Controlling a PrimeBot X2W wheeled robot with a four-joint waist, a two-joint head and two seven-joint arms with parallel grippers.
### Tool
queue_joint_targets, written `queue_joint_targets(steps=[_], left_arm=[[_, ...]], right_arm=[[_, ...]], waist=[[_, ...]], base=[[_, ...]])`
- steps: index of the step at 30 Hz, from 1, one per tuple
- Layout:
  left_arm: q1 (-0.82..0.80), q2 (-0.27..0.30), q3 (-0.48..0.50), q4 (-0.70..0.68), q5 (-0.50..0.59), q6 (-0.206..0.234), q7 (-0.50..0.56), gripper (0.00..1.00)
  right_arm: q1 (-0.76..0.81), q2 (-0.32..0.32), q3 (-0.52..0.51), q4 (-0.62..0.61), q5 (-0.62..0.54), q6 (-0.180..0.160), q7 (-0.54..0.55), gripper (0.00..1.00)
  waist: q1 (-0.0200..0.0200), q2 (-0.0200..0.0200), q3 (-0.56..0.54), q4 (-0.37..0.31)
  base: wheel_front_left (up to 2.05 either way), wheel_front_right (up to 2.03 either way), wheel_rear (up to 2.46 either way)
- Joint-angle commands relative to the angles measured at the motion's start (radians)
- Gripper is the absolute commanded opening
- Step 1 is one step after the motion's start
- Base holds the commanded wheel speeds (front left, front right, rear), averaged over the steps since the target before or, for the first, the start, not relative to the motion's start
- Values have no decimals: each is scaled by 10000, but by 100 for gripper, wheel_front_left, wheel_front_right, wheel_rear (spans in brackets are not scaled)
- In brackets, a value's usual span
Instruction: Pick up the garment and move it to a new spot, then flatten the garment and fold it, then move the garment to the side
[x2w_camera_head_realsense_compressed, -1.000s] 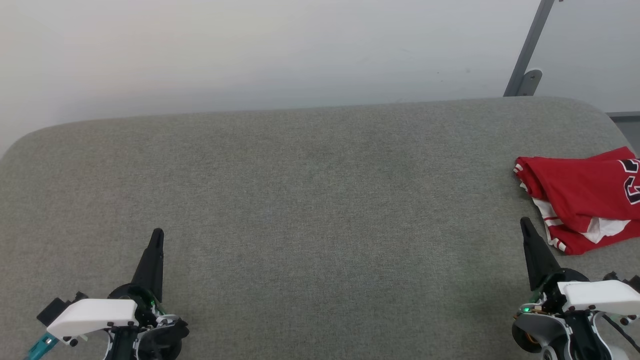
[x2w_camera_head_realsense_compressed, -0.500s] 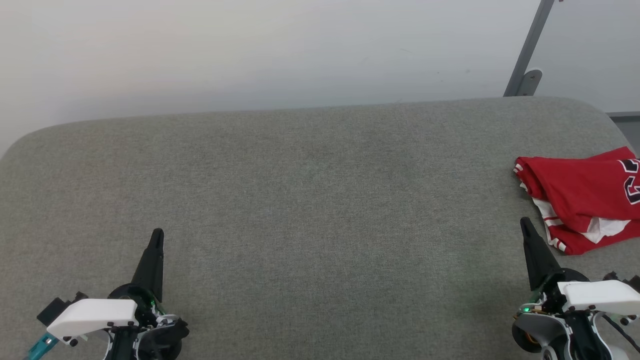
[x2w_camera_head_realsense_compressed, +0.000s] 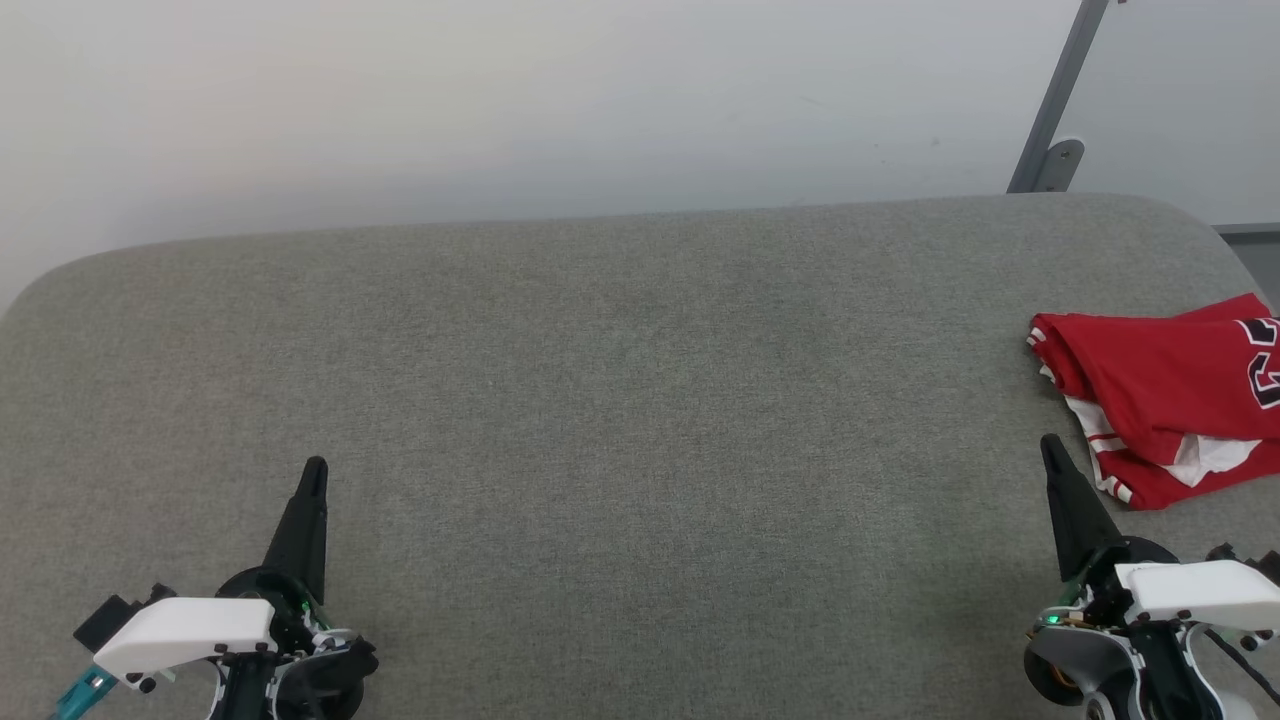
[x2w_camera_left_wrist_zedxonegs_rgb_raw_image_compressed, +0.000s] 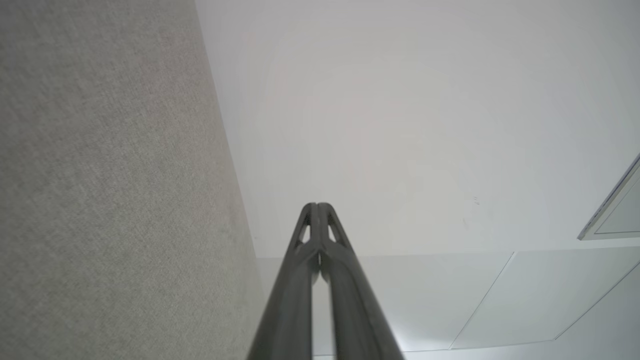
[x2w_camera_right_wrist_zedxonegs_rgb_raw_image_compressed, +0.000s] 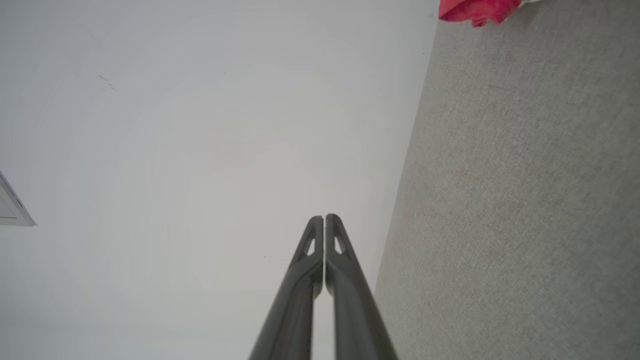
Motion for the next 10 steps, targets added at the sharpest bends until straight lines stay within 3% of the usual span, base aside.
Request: queue_joint_targets(steps=[1,10], left_arm=[[-123,14,-11,-4,-33,-54,7,0],[-123,14,-11,-4,-33,-54,7,0]], right_arm=[[-89,16,-9,-29,42,-3,14,0],[-89,16,-9,-29,42,-3,14,0]], waist=[[0,-1,0,0],[0,-1,0,0]], base=[[0,0,0],[0,0,0]])
